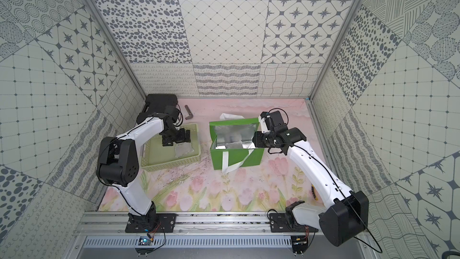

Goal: Place the ice pack in the delivery bag
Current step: Adjust the ice pack in the bin, then pick up the ice pack from the bin.

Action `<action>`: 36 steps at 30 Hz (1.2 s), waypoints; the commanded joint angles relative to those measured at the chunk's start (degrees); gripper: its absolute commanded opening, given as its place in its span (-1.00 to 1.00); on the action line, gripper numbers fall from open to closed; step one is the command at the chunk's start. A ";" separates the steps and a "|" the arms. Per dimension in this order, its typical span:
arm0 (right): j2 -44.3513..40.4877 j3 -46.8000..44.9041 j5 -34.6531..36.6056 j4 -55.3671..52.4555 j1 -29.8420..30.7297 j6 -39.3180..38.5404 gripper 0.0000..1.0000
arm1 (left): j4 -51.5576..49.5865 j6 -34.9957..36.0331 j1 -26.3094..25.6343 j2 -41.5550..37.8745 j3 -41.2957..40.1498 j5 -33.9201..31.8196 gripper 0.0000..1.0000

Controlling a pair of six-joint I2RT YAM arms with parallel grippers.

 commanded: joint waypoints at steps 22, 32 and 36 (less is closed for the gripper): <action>-0.69 -1.49 0.76 1.81 0.24 0.33 -0.14 | 5.15 5.05 0.20 -1.66 -7.64 14.08 0.96; 0.50 -1.31 -0.40 2.51 0.26 0.18 -0.14 | 3.59 3.33 -1.54 -6.24 -14.45 8.87 0.82; 0.19 -1.31 -0.25 2.48 0.24 0.35 -0.13 | 3.04 3.25 -3.78 -3.32 -12.42 3.01 0.75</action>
